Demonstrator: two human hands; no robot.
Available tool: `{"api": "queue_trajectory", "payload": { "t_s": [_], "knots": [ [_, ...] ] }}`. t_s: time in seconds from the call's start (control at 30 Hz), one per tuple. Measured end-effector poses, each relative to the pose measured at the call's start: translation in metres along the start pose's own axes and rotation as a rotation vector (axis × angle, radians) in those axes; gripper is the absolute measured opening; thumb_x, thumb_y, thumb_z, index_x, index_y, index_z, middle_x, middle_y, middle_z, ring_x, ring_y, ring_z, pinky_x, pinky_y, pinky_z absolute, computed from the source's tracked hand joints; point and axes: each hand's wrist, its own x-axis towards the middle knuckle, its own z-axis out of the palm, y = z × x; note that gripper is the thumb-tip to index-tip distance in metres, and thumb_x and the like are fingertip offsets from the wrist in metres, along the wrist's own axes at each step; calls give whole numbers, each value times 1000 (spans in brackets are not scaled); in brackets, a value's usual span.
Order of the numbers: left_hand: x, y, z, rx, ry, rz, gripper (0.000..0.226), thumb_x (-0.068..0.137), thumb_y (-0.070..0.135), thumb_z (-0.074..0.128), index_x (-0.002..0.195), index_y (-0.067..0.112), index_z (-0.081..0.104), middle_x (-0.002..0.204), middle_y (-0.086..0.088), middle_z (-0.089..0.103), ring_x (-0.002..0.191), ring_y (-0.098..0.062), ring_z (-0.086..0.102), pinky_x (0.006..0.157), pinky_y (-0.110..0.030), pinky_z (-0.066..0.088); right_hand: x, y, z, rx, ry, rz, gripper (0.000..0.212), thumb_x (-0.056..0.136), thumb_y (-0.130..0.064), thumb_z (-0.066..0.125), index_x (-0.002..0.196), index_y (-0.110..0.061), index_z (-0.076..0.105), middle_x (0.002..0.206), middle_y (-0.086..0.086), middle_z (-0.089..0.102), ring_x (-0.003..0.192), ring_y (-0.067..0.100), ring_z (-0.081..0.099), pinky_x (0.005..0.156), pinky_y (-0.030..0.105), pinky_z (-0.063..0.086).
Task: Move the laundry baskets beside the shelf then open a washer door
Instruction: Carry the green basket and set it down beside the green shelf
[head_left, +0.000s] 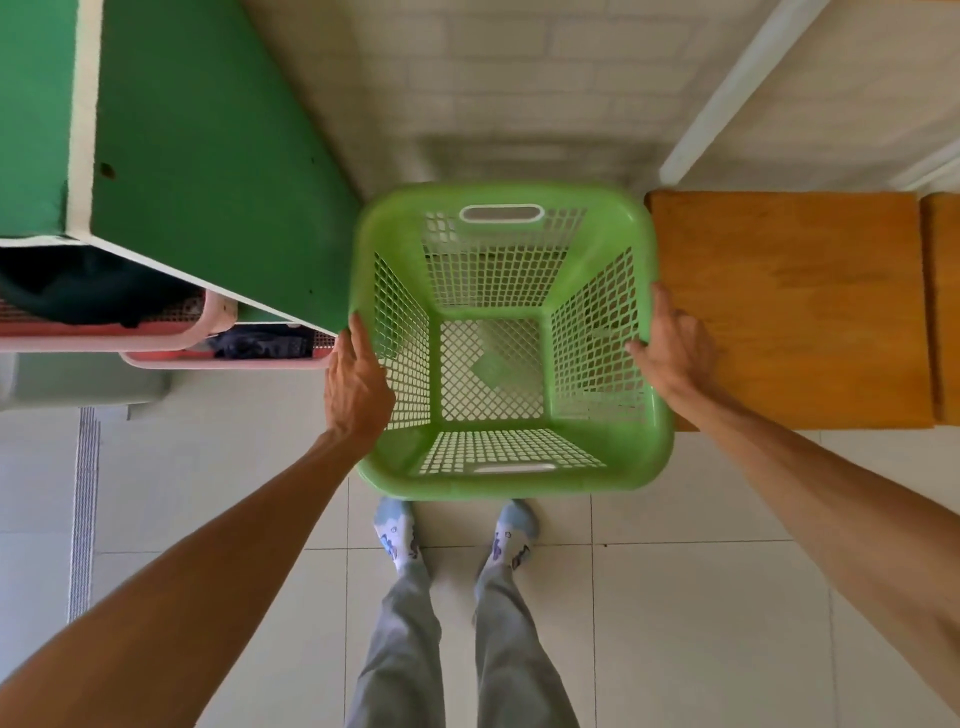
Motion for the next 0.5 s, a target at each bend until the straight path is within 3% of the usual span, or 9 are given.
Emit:
{"api": "queue_trajectory", "payload": {
  "t_s": [0.17,0.27,0.37,0.43,0.5],
  "knots": [
    [14,-6,8,-57,30,9,77,86,-16,41,156,-3,12,150,-31,37,131,-45,44,103,-53,47,18,-3,9,-5,23,-23,86,77,-22,85,146,-10,35,63,0,54,40,6,39,33,16,21],
    [25,-5,10,-98,30,3,77,90,-11,47,157,2,12,154,-27,33,133,-46,44,102,-56,48,22,-3,12,-20,93,-27,87,76,-21,87,146,-8,37,67,5,59,44,12,44,35,15,19],
    [35,-3,12,-106,53,-10,77,91,-9,51,157,3,14,155,-25,34,132,-43,45,101,-56,48,20,-4,16,-34,145,-32,83,78,-20,85,147,-6,40,91,17,69,67,23,59,42,24,39],
    [38,-2,14,-95,80,-33,75,91,-11,48,157,3,15,156,-24,31,134,-43,44,103,-56,46,18,-9,19,-7,154,-11,79,82,-20,81,148,-7,39,117,23,65,96,34,65,64,35,57],
    [37,-4,16,-83,107,-66,74,89,-15,42,157,3,17,158,-24,29,139,-42,39,108,-56,43,15,-14,24,11,148,6,75,86,-19,77,149,-8,39,128,25,58,109,37,62,75,39,60]
  ]
}}
